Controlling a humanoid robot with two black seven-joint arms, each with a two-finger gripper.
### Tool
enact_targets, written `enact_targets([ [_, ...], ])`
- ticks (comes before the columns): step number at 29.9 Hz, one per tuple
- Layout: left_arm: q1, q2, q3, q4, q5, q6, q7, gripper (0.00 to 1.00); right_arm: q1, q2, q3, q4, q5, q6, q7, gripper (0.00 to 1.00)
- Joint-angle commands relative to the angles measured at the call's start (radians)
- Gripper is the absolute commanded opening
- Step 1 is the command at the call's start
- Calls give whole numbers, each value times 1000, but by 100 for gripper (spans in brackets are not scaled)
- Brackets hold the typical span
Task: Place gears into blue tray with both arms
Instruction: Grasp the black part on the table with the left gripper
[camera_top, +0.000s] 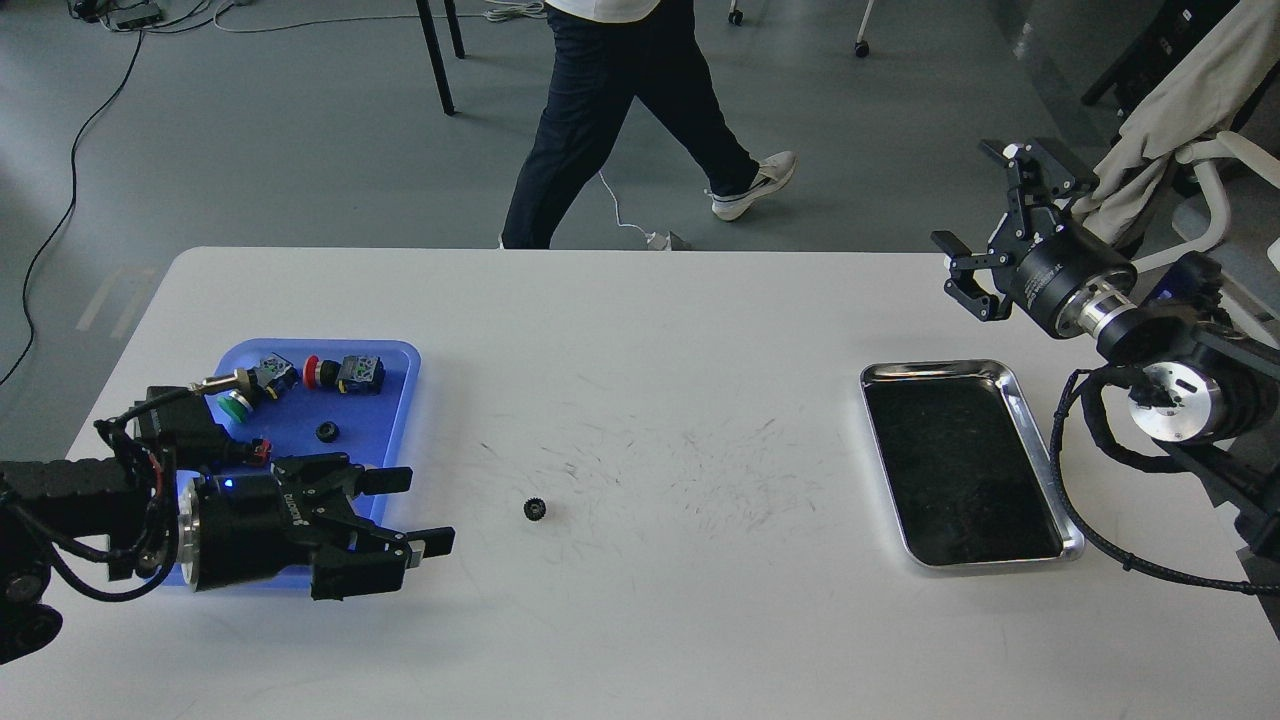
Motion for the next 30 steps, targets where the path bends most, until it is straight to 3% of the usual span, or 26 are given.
enact_targets([
  [1, -12, -91, 2, 31, 3, -5, 0, 98, -18, 48, 29, -49, 38, -3, 0, 99],
  [15, -23, -388, 25, 300, 169, -1, 0, 98, -101, 75, 181, -112, 53, -37, 3, 99],
  [30, -12, -425, 27, 364, 234, 42, 0, 95, -113, 72, 190, -112, 58, -49, 18, 99],
])
